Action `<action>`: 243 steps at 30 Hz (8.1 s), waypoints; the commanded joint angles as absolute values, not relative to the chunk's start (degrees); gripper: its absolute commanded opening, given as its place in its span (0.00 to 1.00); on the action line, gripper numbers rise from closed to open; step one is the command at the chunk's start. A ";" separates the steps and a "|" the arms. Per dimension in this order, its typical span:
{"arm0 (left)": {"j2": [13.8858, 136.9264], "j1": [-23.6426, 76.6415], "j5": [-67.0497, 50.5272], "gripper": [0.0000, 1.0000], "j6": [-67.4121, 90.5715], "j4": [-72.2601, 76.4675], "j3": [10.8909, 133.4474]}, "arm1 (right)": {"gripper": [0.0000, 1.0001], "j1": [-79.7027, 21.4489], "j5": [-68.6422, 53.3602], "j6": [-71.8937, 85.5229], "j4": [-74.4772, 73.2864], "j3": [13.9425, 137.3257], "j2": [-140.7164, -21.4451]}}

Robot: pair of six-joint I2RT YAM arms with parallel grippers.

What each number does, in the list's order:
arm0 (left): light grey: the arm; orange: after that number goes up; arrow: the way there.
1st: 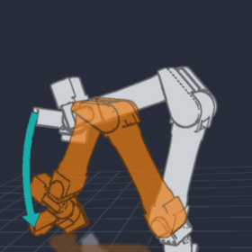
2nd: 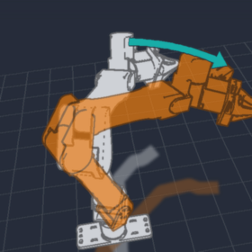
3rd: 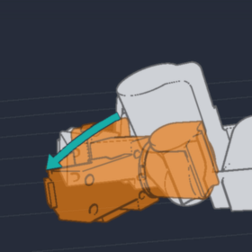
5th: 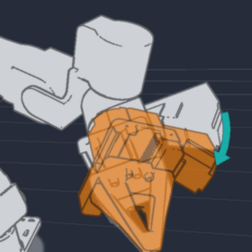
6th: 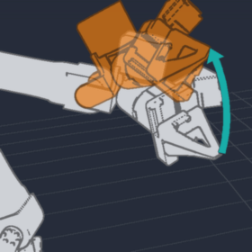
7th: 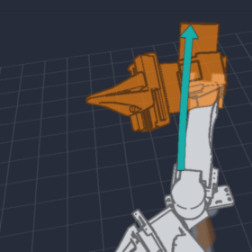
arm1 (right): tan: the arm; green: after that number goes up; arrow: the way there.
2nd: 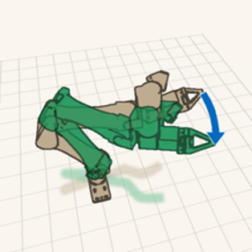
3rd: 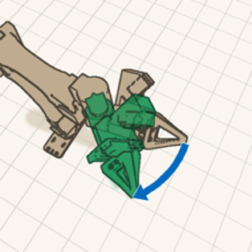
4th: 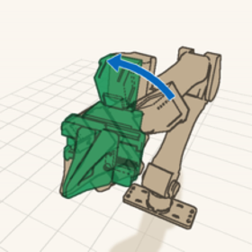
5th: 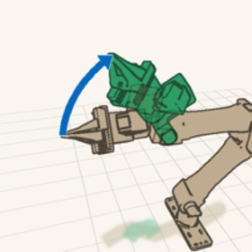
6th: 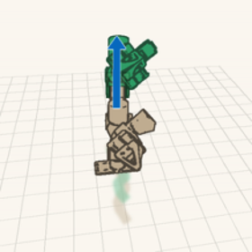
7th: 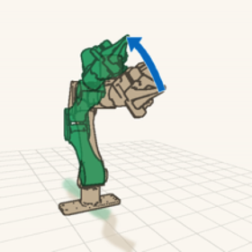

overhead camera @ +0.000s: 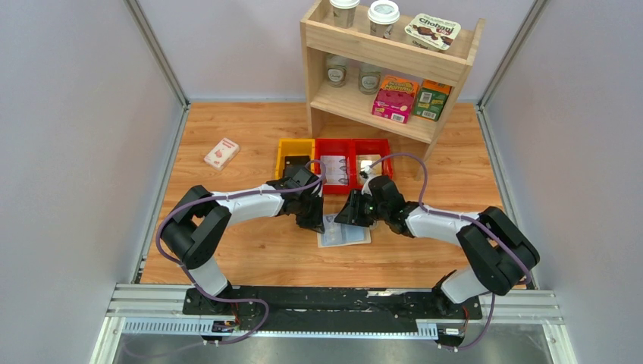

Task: Take the credit cards out of the card holder
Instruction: Remove the credit card from the card holder, then place the credit card in the storage box.

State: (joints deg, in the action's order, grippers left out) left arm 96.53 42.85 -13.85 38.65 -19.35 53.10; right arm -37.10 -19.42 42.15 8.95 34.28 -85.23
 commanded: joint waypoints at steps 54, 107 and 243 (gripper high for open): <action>97.65 43.24 -7.12 0.13 36.74 -23.03 53.26 | 0.24 -37.62 -34.01 40.08 16.17 38.41 -91.40; 100.55 43.24 -4.22 0.09 35.51 -25.40 54.76 | 0.11 -31.03 -41.84 38.85 12.75 35.25 -87.63; 46.41 21.18 23.46 0.86 12.13 -36.03 52.03 | 0.00 -29.88 -14.85 28.91 -24.78 84.89 -105.98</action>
State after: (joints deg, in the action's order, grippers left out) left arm 46.48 21.30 19.73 12.95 -36.84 50.98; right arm -29.54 -13.21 23.97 -23.38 79.22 -101.21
